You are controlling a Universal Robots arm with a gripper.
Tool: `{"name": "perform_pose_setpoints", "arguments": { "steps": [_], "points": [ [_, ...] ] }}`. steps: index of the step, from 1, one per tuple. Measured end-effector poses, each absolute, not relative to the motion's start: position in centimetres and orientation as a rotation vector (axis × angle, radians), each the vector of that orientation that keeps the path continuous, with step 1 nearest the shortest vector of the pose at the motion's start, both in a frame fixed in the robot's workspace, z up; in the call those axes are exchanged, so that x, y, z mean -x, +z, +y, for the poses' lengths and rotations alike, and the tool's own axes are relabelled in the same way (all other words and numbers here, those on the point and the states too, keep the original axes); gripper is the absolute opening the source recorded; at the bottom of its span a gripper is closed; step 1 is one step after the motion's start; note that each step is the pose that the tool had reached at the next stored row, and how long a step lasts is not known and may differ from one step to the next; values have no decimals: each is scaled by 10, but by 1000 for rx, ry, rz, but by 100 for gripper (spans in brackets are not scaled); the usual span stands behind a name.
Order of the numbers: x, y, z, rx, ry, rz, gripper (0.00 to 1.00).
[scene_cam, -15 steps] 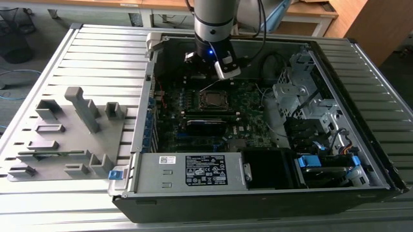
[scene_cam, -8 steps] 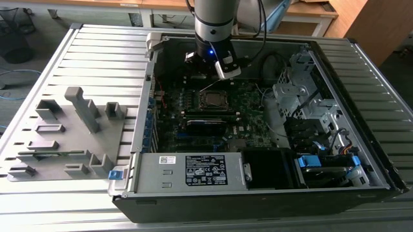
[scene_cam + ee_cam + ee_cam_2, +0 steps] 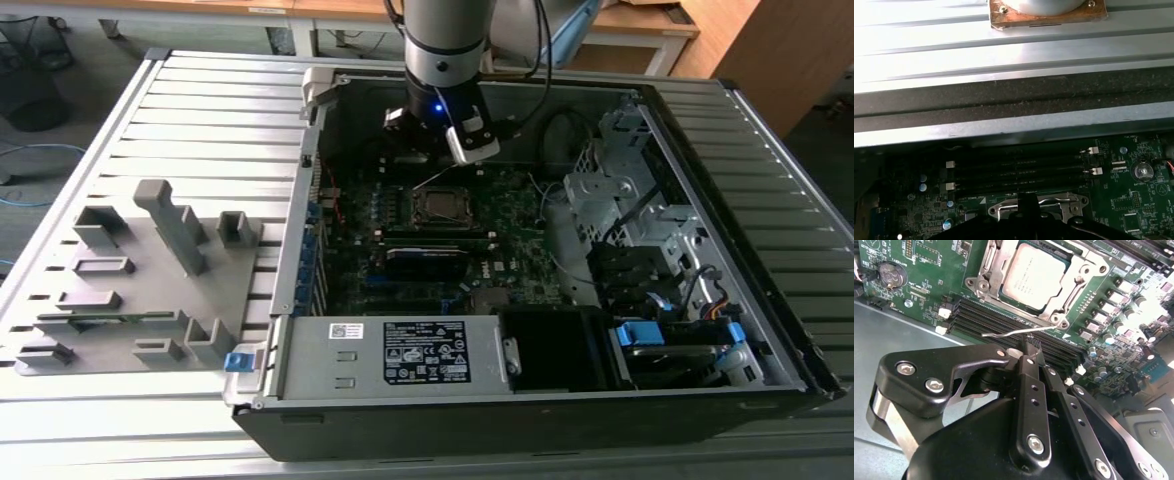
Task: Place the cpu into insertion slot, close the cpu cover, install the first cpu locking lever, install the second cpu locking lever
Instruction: 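Install the first cpu locking lever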
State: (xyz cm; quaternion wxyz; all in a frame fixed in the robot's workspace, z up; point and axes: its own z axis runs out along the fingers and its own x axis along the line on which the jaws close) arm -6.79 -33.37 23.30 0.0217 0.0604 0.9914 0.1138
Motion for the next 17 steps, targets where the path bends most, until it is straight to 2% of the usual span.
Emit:
{"name": "perform_pose_setpoints", "arguments": {
  "steps": [8,17],
  "points": [
    [65,232,-334,-193,365,3071,11],
    [64,231,-334,-195,408,3067,11]
  ]
}}
